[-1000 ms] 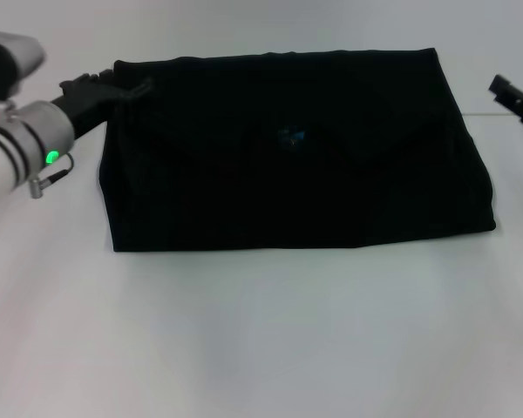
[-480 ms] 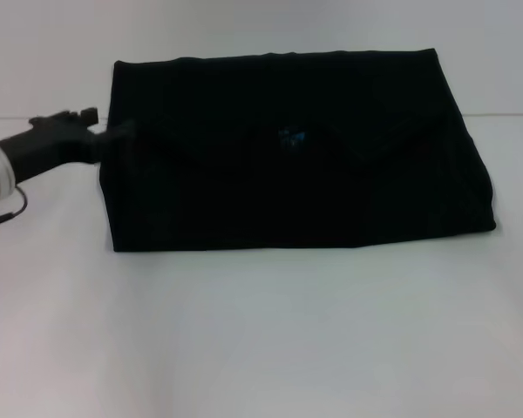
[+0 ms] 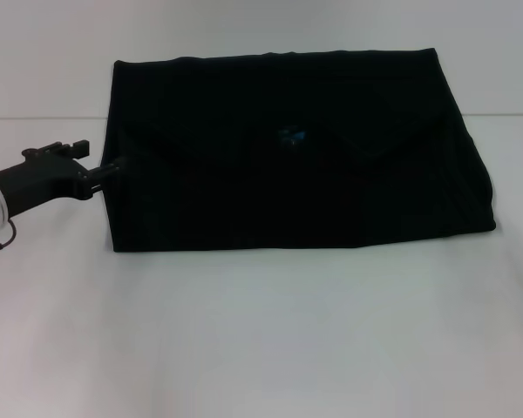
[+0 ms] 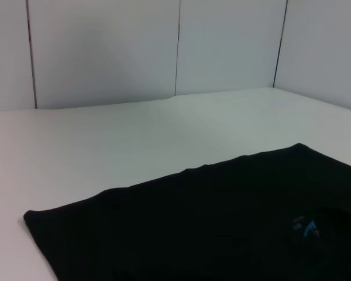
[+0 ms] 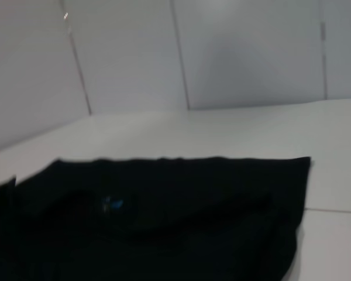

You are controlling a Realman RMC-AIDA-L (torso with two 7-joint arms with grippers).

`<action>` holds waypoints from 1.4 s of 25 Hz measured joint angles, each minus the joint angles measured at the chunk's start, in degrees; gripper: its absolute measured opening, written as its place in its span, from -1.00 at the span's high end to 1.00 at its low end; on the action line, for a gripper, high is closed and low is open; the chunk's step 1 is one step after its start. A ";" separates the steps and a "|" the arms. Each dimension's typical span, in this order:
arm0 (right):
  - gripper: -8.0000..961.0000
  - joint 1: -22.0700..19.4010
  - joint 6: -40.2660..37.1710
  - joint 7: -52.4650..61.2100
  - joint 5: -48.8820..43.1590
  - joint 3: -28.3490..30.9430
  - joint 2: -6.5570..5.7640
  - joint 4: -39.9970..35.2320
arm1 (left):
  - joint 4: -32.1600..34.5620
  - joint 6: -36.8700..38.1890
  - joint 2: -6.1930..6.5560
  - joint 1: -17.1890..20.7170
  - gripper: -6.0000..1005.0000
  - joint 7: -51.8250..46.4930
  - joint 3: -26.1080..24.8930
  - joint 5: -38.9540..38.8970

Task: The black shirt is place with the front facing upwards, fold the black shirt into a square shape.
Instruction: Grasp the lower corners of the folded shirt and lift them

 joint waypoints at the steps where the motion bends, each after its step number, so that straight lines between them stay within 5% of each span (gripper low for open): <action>1: -0.71 0.42 1.11 -1.52 -0.33 0.00 0.49 -0.01 | -0.37 0.01 0.00 -0.01 -0.36 0.43 -0.31 -0.41; 11: -0.71 3.27 5.38 -9.89 -0.32 0.07 2.77 -0.12 | -3.70 -0.34 -0.08 0.09 -0.36 3.42 -1.44 -7.34; 35: -0.64 9.35 16.92 -9.61 -4.66 -3.97 2.75 3.63 | -5.84 -0.54 -0.46 -0.36 -0.35 2.28 -2.62 -12.80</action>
